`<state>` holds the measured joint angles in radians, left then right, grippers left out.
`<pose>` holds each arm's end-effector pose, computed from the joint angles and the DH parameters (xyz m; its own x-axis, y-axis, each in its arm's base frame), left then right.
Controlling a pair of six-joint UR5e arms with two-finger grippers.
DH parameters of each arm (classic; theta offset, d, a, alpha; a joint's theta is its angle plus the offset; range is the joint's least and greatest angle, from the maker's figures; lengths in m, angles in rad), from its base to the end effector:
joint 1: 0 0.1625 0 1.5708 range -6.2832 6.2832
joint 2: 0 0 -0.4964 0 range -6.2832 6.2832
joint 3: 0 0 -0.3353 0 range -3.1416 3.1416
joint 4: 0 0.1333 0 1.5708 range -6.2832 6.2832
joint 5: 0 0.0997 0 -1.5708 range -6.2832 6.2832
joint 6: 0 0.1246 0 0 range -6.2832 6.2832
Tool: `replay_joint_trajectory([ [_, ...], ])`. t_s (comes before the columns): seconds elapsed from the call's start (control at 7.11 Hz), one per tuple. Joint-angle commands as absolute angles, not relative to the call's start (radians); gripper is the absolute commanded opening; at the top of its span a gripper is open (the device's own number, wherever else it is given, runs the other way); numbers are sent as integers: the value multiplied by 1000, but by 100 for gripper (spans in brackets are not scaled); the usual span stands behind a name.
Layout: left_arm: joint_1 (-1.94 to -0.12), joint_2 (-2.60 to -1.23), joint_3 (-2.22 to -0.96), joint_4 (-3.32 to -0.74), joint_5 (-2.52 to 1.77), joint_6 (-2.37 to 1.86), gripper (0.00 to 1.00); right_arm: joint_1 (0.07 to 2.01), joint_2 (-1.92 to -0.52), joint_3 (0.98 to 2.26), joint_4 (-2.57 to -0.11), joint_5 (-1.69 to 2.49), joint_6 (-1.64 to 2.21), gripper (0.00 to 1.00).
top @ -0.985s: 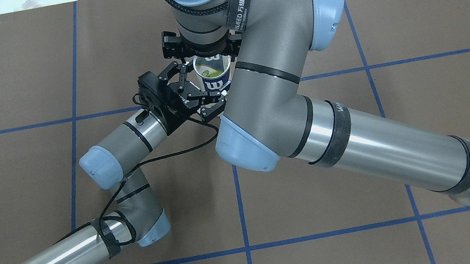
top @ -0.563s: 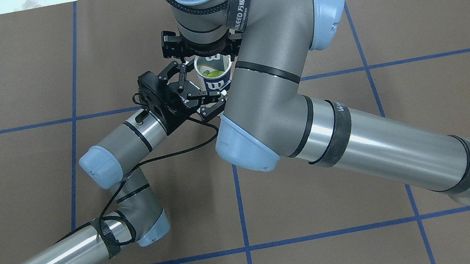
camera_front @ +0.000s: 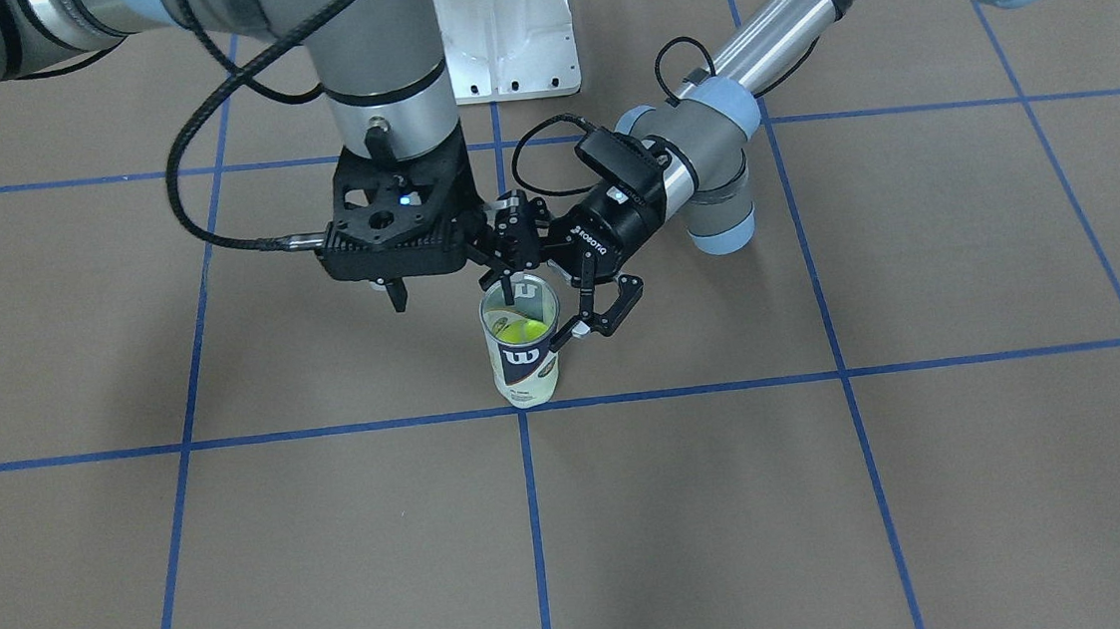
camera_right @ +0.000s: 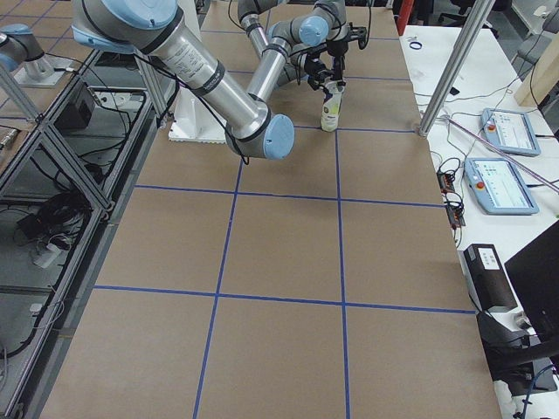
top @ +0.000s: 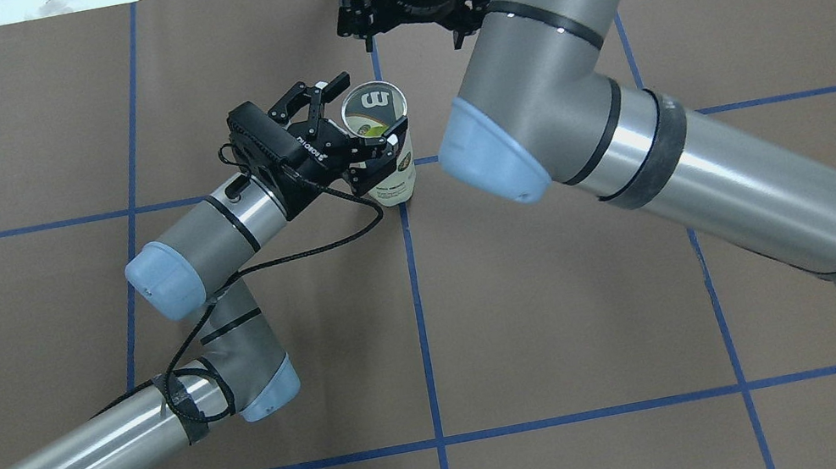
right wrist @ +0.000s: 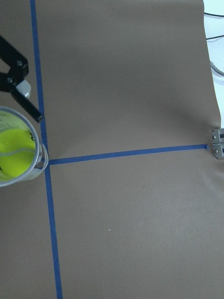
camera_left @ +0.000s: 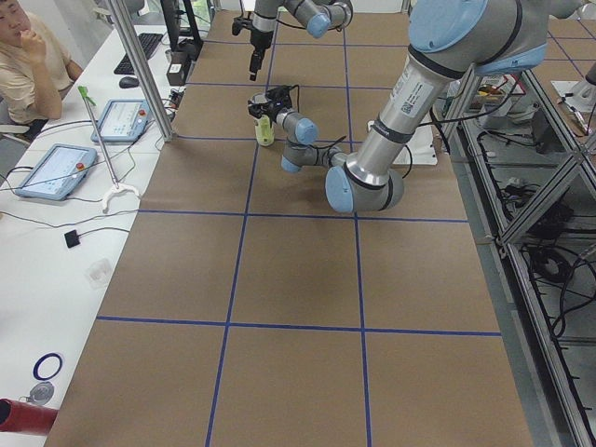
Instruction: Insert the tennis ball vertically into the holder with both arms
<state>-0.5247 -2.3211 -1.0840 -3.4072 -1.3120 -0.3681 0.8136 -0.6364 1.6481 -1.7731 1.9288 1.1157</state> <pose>0.5368 -0.5016 0.2914 0.4730 0.7683 -0.4312 0.6507 0.0253 0.7589 -0.4365 -0.5924 0.1816 0.6483 0.0866 0.7565 -0.2466 0.9638 0.1010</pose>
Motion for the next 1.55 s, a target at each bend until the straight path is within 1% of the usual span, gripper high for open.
replay_joint_trajectory([
  [0.0, -583, -2321, -1098, -3408, -1374, -368, 99, 972, -795, 1690, -1732, 2031, 899, 100],
  [0.28, -646, -2290, -1106, -3410, -1456, -370, 99, 1142, -999, 1687, -1602, 2145, 644, 100],
  [0.42, -670, -2258, -1130, -3407, -1479, -376, 99, 1231, -1090, 1684, -1597, 2210, 489, 100],
  [0.7, -782, -2205, -1137, -3345, -1582, -379, 99, 1374, -1239, 1648, -1598, 2259, 222, 100],
  [1.13, -999, -2143, -1149, -3089, -1870, -370, 99, 1538, -1431, 1614, -1595, 2256, -145, 100],
  [1.27, -1070, -2140, -1161, -2945, -1976, -370, 99, 1566, -1477, 1615, -1594, 2256, -178, 100],
  [1.41, -1107, -2100, -1181, -2827, -2000, -367, 99, 1575, -1489, 1618, -1592, 2255, -182, 100],
])
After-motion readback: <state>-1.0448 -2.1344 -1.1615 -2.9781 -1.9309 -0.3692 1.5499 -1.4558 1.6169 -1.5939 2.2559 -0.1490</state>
